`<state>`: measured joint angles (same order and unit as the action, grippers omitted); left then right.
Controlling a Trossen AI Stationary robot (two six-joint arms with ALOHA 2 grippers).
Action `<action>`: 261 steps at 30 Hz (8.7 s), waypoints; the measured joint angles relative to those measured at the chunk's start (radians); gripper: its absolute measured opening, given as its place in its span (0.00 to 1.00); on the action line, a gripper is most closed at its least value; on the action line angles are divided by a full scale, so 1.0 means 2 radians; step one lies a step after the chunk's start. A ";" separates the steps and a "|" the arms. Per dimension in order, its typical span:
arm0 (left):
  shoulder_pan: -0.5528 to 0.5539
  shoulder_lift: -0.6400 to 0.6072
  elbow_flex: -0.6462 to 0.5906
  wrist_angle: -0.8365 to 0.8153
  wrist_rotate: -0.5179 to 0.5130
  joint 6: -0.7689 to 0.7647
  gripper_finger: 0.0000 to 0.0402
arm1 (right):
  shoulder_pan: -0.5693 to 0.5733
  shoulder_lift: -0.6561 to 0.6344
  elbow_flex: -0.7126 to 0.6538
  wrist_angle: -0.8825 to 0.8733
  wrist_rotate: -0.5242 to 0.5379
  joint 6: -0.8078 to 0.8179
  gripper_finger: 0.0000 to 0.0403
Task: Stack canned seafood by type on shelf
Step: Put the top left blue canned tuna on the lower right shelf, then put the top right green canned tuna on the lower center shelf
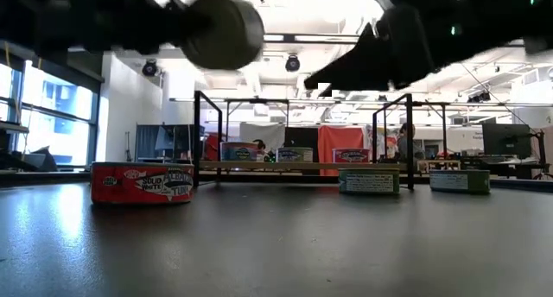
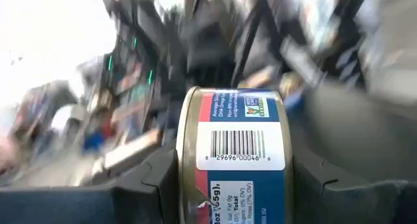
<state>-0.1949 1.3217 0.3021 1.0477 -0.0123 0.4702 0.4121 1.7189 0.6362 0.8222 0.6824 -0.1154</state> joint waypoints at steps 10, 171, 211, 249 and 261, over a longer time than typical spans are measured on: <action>0.088 -0.012 -0.024 0.112 0.060 -0.039 0.43 | -0.096 0.047 0.042 0.201 -0.156 -0.208 0.64; -0.034 -0.172 -0.012 -0.236 -0.156 -0.282 0.62 | -0.046 -0.192 0.113 -0.664 -0.336 0.326 0.22; -0.083 -0.057 0.106 -0.428 -0.063 -0.278 0.57 | -0.098 -0.080 0.012 -0.255 -0.277 0.183 0.27; 0.022 0.055 0.246 -0.577 -0.117 -0.155 0.26 | -0.109 0.024 0.136 -0.416 -0.364 0.154 0.10; 0.011 0.139 0.244 -0.602 -0.076 -0.204 0.28 | -0.102 0.017 0.136 -0.323 -0.202 0.145 0.10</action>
<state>-0.1722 1.5997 0.7910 -0.1573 -0.1647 0.0616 0.2090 1.7524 0.9077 0.1763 0.2789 0.1755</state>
